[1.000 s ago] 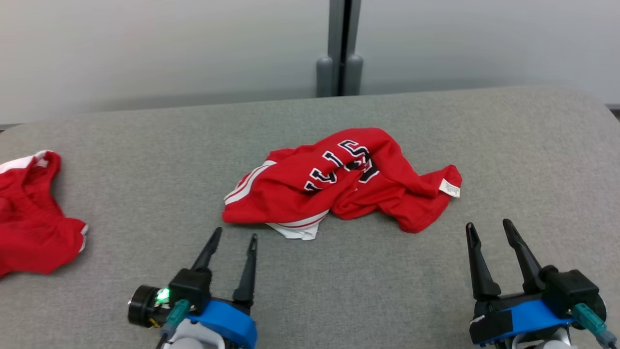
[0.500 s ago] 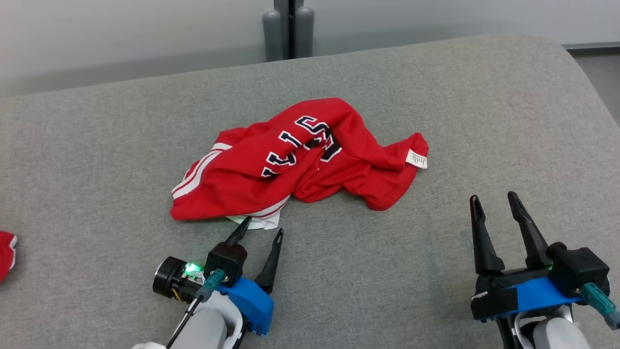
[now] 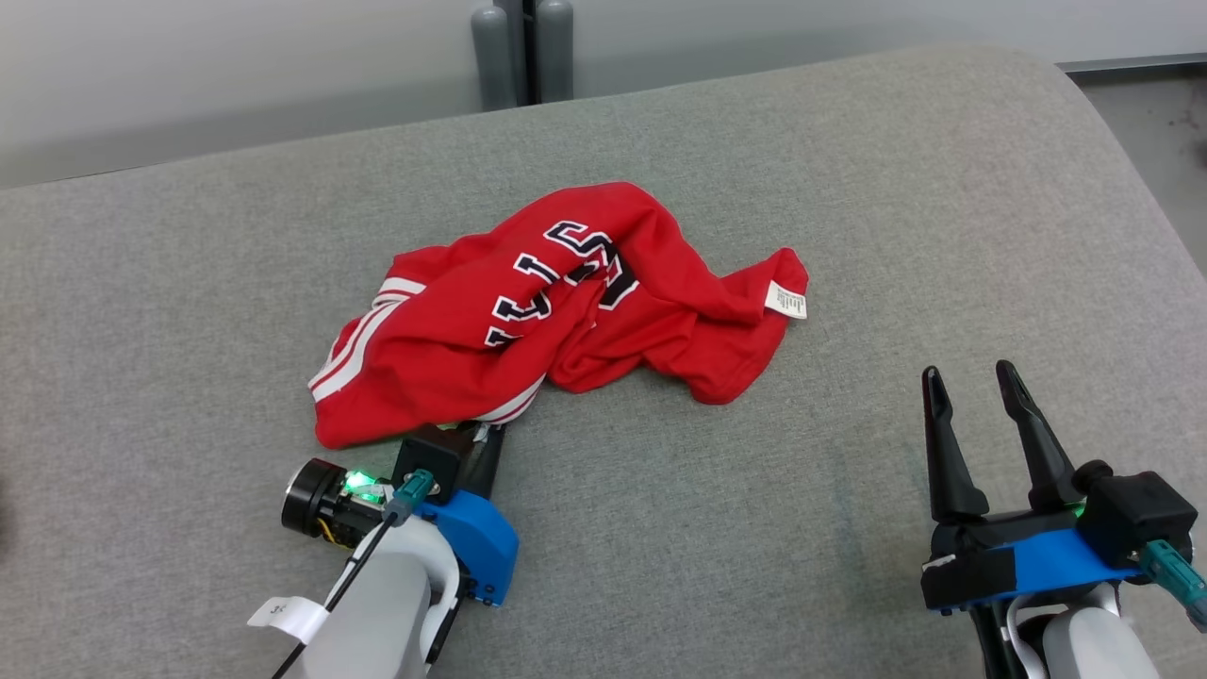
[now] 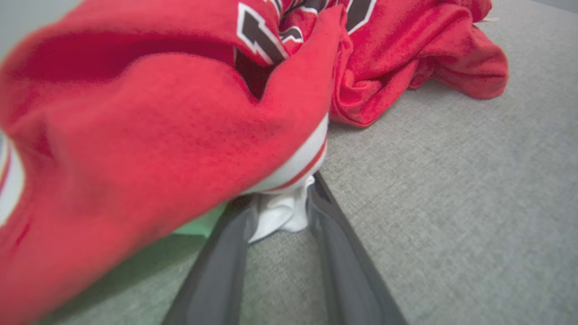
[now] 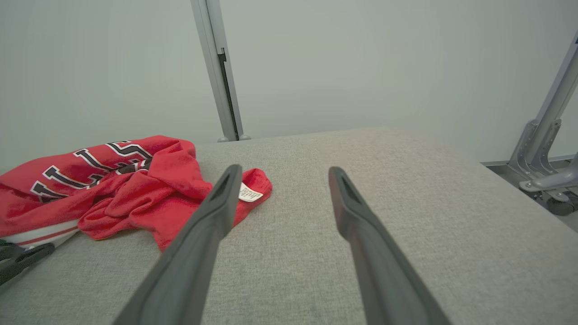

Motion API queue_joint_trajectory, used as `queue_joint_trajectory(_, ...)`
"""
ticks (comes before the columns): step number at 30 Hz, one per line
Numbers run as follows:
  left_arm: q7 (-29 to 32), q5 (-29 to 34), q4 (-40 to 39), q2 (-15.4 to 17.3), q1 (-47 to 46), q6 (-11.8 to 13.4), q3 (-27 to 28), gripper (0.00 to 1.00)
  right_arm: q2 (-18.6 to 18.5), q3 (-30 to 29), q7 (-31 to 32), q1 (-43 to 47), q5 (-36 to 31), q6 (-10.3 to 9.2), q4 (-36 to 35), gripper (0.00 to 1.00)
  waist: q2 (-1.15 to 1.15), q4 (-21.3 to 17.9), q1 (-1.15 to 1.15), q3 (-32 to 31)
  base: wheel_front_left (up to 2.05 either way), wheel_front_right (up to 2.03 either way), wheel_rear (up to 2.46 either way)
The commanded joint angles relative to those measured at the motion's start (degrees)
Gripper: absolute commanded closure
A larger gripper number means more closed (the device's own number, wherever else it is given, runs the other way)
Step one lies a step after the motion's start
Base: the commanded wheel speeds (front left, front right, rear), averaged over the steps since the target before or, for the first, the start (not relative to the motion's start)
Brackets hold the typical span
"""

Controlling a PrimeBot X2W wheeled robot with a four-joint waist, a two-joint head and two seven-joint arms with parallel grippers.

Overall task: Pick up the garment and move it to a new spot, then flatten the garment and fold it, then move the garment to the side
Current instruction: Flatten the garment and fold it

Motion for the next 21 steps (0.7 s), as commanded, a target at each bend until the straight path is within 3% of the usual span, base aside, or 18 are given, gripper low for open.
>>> queue_joint_trajectory(1, 0.11, -0.8, -0.54, 0.15, -0.6, 0.29, -0.08, 1.0, -0.27, -0.46, -0.22, 0.07, -0.28, 0.03, -0.03, 0.0, 0.0, 0.42, -0.01, -0.47, 0.0, 0.0, 0.0)
queue_joint_trajectory(8, 0.05, -2.14, -8.23, 0.63, 2.62, 0.61, 0.77, 1.0, -0.27, -0.92, -0.22, 1.89, -0.61, 0.03, 0.11, 0.0, 0.0, 4.48, -0.01, -3.35, 0.0, 0.0, 0.0)
queue_joint_trajectory(21, 0.04, -1.21, -27.65, 7.29, 16.03, 3.05, 3.63, 1.0, -0.28, -1.23, -0.22, 5.06, -1.36, 0.03, 0.57, 0.0, 0.0, 15.04, -0.01, -8.5, 0.0, 0.0, 0.0)
